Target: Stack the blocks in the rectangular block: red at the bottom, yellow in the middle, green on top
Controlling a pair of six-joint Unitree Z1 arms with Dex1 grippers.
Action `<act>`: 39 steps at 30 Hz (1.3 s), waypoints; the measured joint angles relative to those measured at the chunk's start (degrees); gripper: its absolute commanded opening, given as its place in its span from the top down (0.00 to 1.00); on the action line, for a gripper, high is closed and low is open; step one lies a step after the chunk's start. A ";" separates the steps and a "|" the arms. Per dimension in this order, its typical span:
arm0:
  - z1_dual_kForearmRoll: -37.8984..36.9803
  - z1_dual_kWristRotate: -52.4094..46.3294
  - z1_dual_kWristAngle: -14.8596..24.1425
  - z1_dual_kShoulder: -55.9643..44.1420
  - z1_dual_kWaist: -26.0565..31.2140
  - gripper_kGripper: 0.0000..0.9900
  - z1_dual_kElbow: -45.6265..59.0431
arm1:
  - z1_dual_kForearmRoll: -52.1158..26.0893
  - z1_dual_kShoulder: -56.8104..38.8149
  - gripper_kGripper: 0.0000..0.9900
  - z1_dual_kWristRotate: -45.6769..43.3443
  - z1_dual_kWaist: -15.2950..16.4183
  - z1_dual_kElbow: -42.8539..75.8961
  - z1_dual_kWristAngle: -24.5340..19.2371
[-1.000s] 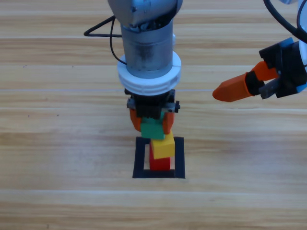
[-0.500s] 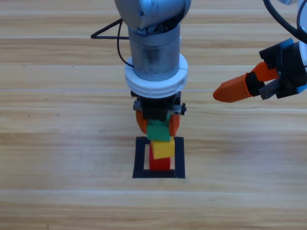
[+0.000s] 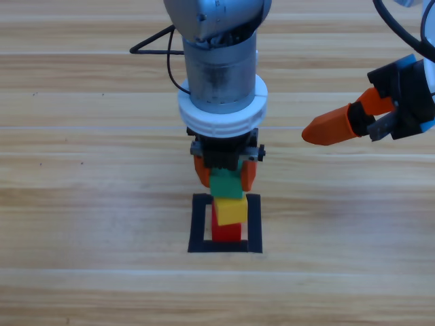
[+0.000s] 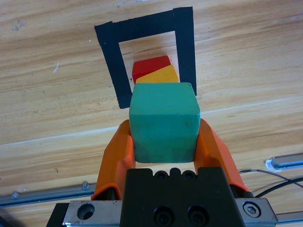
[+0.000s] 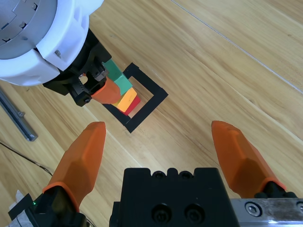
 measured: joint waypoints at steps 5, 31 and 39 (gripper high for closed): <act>0.00 0.00 0.00 0.00 0.00 0.91 0.00 | 0.00 0.00 0.01 0.00 0.00 0.00 0.00; 0.01 0.00 0.00 0.81 -0.02 0.87 0.00 | 0.01 0.00 0.01 0.00 0.00 0.00 0.00; 0.02 0.01 0.00 0.75 -0.03 0.00 1.03 | 0.01 0.00 0.01 0.00 0.00 0.00 0.01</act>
